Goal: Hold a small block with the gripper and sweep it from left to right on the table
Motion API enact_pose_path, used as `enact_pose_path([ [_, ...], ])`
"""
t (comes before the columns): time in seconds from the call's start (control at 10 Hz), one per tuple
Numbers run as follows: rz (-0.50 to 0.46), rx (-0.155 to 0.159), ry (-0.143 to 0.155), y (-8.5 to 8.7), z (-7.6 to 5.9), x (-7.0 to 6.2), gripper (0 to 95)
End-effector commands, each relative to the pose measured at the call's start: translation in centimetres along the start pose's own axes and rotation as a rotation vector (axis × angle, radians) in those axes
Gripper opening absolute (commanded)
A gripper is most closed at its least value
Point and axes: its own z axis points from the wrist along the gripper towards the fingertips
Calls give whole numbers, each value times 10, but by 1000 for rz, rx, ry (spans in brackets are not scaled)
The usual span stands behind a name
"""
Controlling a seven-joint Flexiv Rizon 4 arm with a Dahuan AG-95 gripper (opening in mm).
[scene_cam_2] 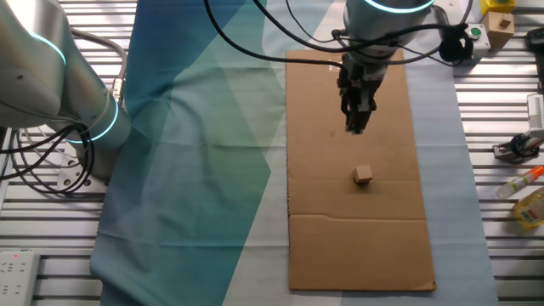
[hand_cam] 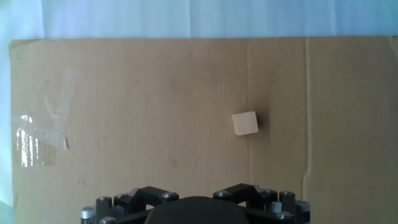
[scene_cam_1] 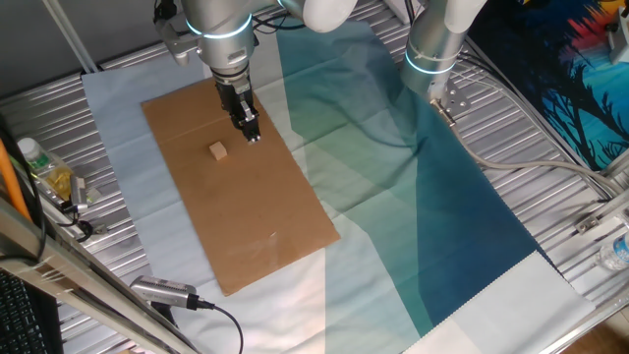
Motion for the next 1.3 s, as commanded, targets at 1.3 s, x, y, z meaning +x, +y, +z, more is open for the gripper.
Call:
enact_pose_path([
  [1.3, -91, -2, -12, -3, -3, -6, 0],
])
